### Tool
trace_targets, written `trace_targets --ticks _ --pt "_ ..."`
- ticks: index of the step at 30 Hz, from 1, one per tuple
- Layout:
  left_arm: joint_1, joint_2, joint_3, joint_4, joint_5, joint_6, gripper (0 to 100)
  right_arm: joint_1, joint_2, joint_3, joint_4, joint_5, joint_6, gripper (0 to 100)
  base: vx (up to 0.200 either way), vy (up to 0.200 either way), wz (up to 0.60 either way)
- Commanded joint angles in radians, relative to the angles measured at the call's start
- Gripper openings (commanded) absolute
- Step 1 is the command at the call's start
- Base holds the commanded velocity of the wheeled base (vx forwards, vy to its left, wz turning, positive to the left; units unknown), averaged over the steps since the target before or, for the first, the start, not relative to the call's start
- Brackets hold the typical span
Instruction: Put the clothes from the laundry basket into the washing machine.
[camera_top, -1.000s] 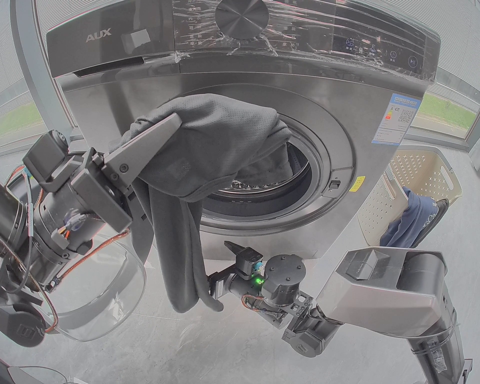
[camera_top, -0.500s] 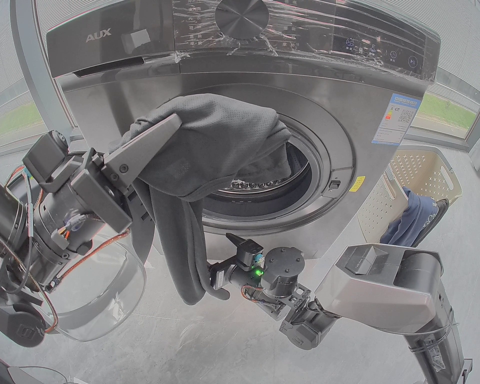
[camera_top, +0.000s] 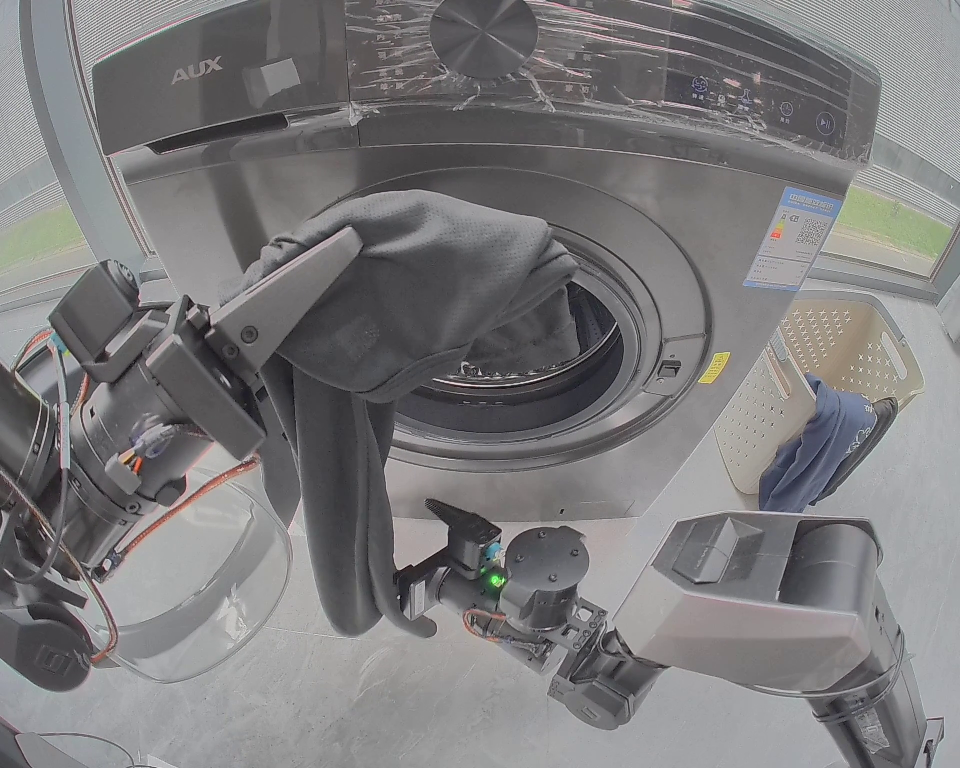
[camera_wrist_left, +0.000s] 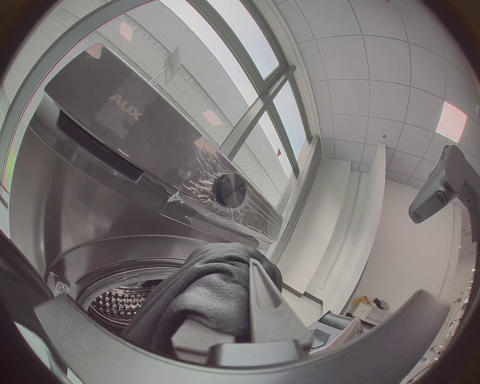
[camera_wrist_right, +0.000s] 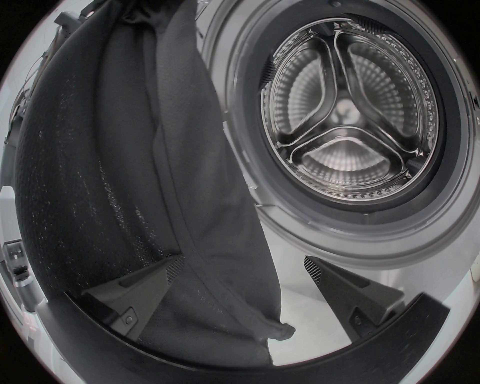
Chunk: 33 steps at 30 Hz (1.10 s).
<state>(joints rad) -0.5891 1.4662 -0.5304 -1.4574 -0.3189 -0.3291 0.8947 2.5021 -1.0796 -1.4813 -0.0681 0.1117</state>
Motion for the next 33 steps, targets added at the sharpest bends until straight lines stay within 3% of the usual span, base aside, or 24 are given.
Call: trace_targets --ticks 1,11,25,33 --pt "0.003 0.010 -0.003 0.000 0.000 -0.001 0 0.047 -0.048 0.047 -0.004 0.001 0.000 100 0.000 0.000 0.00" --pt "0.003 0.006 -0.005 0.000 0.000 -0.001 0 0.078 -0.043 0.043 0.001 -0.012 0.000 100 0.000 0.000 0.00" --pt "-0.003 -0.006 0.000 -0.001 -0.002 -0.001 0 -0.083 -0.035 0.020 0.013 -0.032 0.002 100 0.000 0.000 0.00" --pt "-0.008 -0.006 0.003 -0.001 -0.002 0.001 0 -0.118 -0.012 -0.031 0.015 -0.021 -0.003 100 0.000 0.000 0.00"
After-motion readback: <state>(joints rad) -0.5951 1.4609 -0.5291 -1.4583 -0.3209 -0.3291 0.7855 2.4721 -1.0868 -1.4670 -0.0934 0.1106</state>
